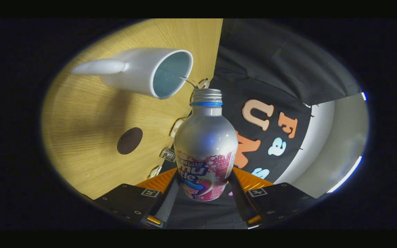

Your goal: Take the bottle from table, then pour the juice into the cup, finally place the bottle on the coaster

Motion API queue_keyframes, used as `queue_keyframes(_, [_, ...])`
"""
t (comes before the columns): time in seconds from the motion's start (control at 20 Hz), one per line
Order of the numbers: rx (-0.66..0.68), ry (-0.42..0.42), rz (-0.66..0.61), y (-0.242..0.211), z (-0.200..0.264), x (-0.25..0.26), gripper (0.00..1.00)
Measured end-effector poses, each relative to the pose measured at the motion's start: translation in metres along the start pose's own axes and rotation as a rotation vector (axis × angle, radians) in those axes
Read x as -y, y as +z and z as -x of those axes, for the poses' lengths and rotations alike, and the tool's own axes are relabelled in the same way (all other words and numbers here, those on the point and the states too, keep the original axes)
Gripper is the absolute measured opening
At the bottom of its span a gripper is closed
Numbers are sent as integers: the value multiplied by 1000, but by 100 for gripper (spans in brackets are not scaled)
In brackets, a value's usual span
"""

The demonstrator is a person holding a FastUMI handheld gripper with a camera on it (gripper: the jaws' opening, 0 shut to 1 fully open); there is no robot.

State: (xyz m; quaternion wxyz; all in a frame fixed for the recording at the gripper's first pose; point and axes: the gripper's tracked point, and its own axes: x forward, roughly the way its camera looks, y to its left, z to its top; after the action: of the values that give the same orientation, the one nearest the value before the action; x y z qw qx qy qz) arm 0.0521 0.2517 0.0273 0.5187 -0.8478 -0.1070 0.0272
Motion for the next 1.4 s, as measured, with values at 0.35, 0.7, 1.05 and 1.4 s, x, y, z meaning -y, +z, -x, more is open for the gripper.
queue_keyframes(0.35, [-3,7,21,-3,-2,-2,77])
queue_keyframes(0.7, [9,14,73,1,-3,-4,77])
queue_keyframes(1.05, [27,6,100,6,-3,4,77])
queue_keyframes(1.4, [43,4,166,10,-4,8,77])
